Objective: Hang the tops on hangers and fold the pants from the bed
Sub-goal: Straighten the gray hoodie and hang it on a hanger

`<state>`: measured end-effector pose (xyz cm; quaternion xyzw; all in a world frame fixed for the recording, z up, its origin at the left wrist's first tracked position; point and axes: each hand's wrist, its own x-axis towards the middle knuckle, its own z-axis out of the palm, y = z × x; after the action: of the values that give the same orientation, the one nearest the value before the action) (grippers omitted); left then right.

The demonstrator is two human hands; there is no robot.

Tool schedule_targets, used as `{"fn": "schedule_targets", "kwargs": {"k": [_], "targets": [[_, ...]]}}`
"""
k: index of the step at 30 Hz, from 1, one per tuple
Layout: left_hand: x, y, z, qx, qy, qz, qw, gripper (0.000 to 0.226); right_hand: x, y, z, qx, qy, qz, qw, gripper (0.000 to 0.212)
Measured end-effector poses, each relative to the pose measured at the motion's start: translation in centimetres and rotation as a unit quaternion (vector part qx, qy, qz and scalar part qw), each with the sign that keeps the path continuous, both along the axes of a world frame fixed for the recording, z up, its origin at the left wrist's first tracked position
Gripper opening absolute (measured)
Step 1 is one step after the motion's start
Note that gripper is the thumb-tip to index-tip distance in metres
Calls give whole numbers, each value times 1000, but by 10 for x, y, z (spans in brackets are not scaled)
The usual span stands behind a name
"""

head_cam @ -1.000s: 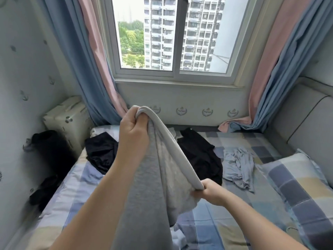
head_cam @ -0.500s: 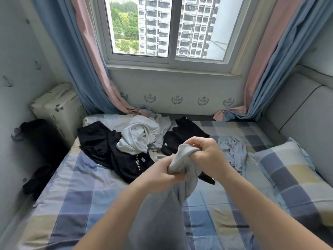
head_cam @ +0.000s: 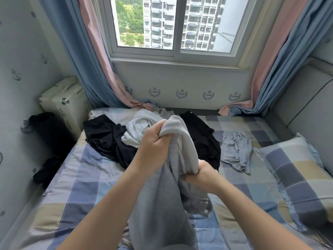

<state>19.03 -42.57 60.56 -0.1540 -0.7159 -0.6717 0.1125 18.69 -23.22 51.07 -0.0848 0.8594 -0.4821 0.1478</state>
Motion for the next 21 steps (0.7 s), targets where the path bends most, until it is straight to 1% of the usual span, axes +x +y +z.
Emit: {"fn": "schedule_targets", "kwargs": {"k": [1, 2, 3, 4, 5, 7, 8, 11, 12, 13, 15, 17, 18, 19, 21], "targets": [[0, -1, 1, 1, 2, -3, 1000, 25, 2, 1, -11, 19, -27, -4, 999, 26], [0, -3, 2, 4, -2, -2, 1000, 25, 2, 2, -21, 29, -59, -7, 998, 29], [0, -5, 2, 9, -8, 2, 1000, 24, 3, 3, -30, 32, -83, -10, 996, 24], [-1, -8, 0, 13, -14, 9, 1000, 24, 4, 5, -35, 28, -100, -19, 994, 13], [-3, -11, -4, 15, -19, 19, 1000, 25, 4, 9, -38, 23, -109, -29, 993, 9], [-10, -18, -16, 5, -37, 54, 998, 27, 2, 16, -35, 25, -88, -63, 994, 26], [-14, -21, -24, -3, -50, 76, 996, 25, 1, 18, -29, 23, -69, -78, 994, 28], [-23, -28, -50, -35, -105, 144, 983, 12, -5, 24, -7, -18, -34, -91, 995, 30], [-23, -30, -59, -58, -132, 159, 977, 12, -6, 24, -1, -26, -30, -88, 995, 28], [-22, -30, -68, -89, -156, 163, 970, 18, -8, 22, 3, -30, -26, -88, 995, 23], [-15, -26, -83, -140, -183, 140, 963, 28, -8, 15, 10, -65, -30, -108, 992, 16], [-4, -14, -88, -153, -183, 89, 967, 22, -9, 8, 20, -127, -46, -151, 979, 26], [2, -8, -90, -158, -178, 62, 969, 17, -9, 5, 27, -153, -59, -175, 971, 32], [7, -2, -90, -163, -173, 34, 971, 16, -8, 3, 35, -169, -71, -194, 964, 35], [17, 8, -91, -168, -173, -32, 970, 25, -7, 4, 48, -185, -94, -207, 956, 37]]}}
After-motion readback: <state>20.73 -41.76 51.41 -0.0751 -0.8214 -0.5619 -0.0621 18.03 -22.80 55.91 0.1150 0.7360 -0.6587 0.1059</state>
